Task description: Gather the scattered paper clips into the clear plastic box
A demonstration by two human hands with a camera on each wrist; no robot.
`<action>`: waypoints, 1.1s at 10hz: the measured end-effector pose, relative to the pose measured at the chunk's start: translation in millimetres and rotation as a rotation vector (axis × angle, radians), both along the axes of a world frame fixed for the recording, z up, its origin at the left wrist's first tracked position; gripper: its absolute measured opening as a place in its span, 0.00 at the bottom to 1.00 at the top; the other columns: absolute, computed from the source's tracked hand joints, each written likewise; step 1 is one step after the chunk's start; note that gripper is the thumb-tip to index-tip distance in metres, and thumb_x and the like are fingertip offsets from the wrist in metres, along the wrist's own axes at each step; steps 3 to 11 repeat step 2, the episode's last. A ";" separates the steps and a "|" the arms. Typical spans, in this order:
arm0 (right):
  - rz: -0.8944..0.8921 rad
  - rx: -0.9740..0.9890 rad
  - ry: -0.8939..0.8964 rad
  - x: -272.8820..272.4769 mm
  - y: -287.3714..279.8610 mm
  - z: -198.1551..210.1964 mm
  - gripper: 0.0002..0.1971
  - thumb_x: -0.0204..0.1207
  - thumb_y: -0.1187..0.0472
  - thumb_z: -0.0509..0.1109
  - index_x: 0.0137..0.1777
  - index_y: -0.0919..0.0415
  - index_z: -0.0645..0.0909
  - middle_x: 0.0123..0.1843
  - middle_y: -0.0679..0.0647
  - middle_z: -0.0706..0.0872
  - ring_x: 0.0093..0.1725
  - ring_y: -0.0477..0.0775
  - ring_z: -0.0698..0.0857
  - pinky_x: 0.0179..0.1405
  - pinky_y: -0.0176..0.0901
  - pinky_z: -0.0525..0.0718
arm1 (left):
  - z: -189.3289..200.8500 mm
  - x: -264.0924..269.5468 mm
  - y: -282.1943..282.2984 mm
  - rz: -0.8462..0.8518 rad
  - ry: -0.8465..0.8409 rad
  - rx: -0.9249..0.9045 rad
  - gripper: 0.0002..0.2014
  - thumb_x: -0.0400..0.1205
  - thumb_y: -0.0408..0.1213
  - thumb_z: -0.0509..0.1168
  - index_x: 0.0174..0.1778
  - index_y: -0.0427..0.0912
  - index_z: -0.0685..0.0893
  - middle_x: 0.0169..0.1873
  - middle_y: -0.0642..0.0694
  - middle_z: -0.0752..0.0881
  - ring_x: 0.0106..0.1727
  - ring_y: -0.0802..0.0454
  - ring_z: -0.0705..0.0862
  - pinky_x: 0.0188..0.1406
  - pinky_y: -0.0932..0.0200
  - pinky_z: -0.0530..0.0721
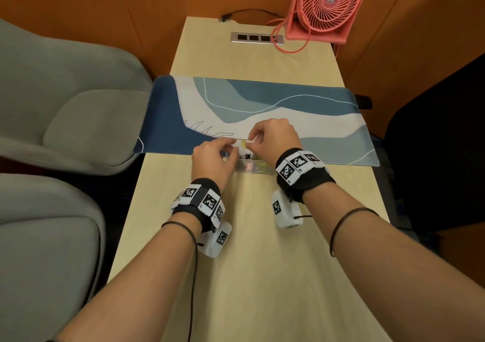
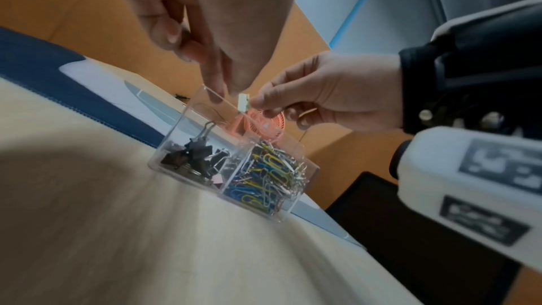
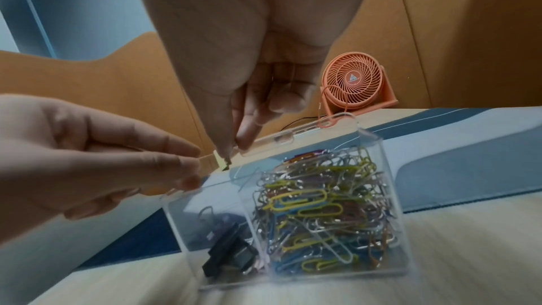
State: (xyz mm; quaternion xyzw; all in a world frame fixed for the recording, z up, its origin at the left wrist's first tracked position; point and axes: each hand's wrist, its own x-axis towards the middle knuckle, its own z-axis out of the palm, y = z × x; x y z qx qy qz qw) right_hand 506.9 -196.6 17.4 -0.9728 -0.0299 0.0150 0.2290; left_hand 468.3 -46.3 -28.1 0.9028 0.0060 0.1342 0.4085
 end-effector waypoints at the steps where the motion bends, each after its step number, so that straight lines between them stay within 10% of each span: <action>1: 0.027 -0.048 0.022 -0.6 5.6 -1.2 0.06 0.66 0.56 0.76 0.32 0.48 0.82 0.37 0.48 0.88 0.40 0.53 0.87 0.45 0.45 0.87 | -0.8 -5.4 3.0 0.056 -0.003 -0.020 0.09 0.78 0.39 0.69 0.52 0.50 0.90 0.40 0.55 0.90 0.43 0.56 0.83 0.44 0.75 0.66; 11: 0.064 -0.110 0.028 -5.3 8.0 -2.2 0.03 0.69 0.55 0.75 0.36 0.49 0.86 0.39 0.49 0.88 0.41 0.55 0.87 0.45 0.45 0.87 | 0.4 -6.1 9.3 0.075 -0.017 -0.001 0.08 0.79 0.39 0.68 0.50 0.51 0.89 0.43 0.57 0.89 0.46 0.54 0.80 0.44 0.71 0.66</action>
